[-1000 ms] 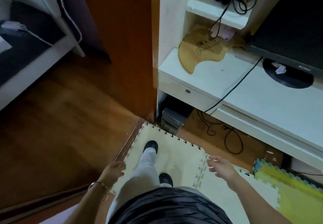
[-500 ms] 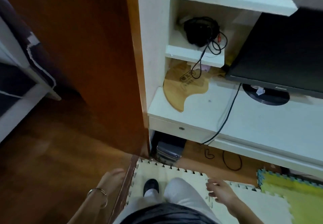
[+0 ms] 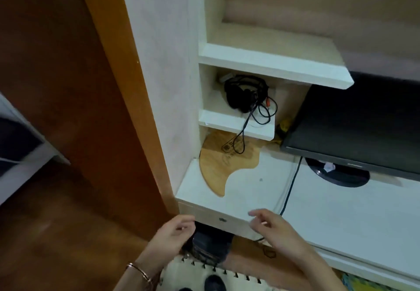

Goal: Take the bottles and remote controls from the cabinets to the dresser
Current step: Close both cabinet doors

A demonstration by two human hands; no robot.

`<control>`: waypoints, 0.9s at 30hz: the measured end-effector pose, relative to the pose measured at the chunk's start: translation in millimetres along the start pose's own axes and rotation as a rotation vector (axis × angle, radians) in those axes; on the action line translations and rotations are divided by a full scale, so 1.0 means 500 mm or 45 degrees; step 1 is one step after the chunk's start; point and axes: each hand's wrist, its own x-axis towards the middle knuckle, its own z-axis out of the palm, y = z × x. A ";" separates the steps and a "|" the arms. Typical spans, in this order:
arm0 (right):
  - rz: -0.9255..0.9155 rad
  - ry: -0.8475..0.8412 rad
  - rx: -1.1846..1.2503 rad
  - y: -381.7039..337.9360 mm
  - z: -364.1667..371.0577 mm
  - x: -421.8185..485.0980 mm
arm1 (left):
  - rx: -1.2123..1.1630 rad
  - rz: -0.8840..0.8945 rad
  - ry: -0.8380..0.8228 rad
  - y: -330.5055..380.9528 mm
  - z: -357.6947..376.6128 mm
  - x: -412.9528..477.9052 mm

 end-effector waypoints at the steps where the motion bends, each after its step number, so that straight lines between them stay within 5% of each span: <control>1: -0.151 0.047 0.044 -0.048 -0.037 0.008 | -0.028 0.141 0.028 0.068 -0.012 0.003; 7: -0.909 0.407 0.024 -0.355 -0.253 -0.005 | -0.165 0.982 0.365 0.424 -0.087 -0.041; 15: -1.708 0.907 -0.105 -0.688 -0.401 -0.119 | -0.239 1.746 0.901 0.760 -0.181 -0.115; 21: -1.972 1.131 -0.033 -0.885 -0.468 -0.186 | -0.155 1.860 1.173 0.929 -0.240 -0.162; 27: -2.077 1.224 0.115 -1.040 -0.499 -0.253 | -0.300 1.900 1.218 1.048 -0.276 -0.200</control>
